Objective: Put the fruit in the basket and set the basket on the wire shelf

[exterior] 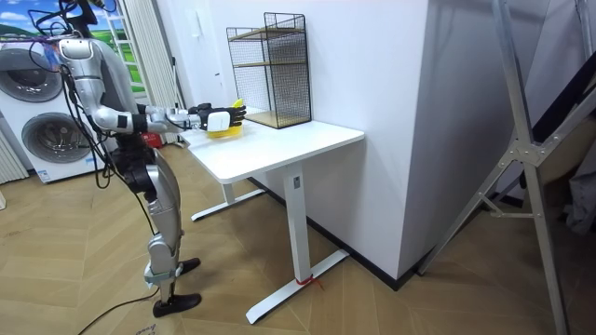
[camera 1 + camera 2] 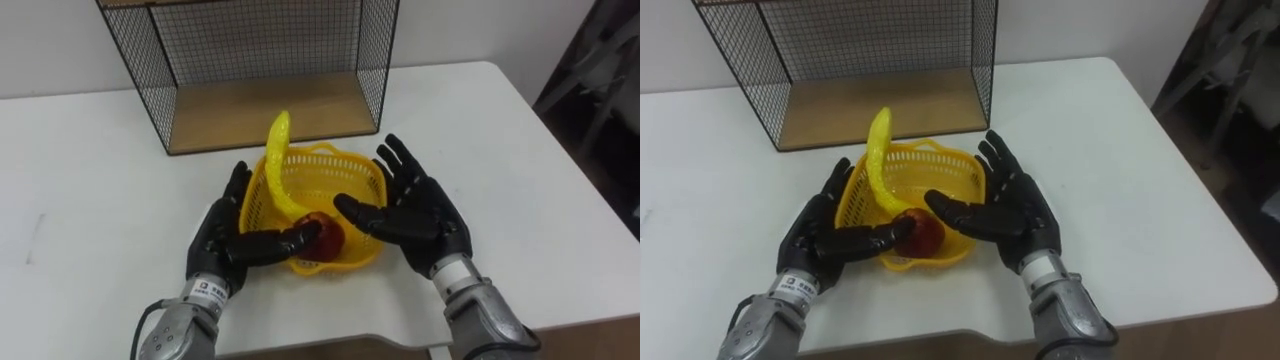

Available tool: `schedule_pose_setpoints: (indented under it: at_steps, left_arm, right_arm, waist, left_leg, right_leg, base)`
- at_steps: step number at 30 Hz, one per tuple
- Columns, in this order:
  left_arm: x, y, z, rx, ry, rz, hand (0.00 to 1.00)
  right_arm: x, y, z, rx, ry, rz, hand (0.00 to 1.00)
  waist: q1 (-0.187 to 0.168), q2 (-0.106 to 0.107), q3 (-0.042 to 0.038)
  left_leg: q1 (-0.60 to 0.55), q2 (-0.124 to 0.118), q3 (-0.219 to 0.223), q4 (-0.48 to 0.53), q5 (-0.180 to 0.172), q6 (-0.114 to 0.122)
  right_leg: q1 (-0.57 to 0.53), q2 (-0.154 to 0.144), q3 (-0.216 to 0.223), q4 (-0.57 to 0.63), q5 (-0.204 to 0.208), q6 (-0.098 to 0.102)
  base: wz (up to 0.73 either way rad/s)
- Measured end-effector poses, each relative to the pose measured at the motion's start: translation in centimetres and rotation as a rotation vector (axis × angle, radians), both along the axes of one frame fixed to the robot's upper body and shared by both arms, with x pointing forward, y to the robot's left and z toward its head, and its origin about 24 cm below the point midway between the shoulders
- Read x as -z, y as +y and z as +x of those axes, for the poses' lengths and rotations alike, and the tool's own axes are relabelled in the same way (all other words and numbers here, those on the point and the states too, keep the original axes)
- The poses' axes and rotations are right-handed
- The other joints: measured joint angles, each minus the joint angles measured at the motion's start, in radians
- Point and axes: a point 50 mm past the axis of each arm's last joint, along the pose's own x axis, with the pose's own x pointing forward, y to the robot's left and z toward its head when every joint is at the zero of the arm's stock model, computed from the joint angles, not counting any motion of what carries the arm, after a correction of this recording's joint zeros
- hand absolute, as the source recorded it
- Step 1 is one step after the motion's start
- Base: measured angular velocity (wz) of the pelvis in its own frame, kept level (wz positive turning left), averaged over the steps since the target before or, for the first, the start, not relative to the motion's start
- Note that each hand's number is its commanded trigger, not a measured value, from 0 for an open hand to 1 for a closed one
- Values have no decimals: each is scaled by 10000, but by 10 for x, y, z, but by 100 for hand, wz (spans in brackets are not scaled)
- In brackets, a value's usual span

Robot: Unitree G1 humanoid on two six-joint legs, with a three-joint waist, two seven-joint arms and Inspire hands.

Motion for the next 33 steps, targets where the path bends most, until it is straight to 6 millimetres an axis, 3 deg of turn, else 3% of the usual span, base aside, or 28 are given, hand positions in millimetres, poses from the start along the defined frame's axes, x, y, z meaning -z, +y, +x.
schedule_pose_setpoints:
  at_steps: [8,21,29,33]
  left_arm:
    - [0,-2,0,73,9,-20,0]
    - [-4,-3,1,-2,-160,-115,0]
    - [-27,-3,8,-215,-1070,-306,0]
    - [-32,-1,9,-459,-1229,-325,0]
  right_arm:
    - [0,2,0,-1,52,2,0]
    - [-2,4,0,64,-187,59,0]
    - [-10,6,6,267,-694,531,0]
    - [-14,10,11,177,-872,633,0]
  waist:
    - [97,113,19]
    - [313,99,5]
    - [491,-31,-70]
    - [501,-40,-59]
  left_leg:
    - [-64,-1,-64,46,4,-2]
    - [-310,-17,-294,218,8,-2]
    - [-314,-40,-497,383,9,-3]
    - [-242,-41,-521,437,4,-3]
  right_leg:
    - [21,1,-76,0,0,0]
    - [1,-5,-427,10,-1,2]
    - [85,0,-596,-8,-2,2]
    - [219,1,-631,-19,-2,2]
  base:
    - [1]
    - [7]
    - [6]
    - [3]
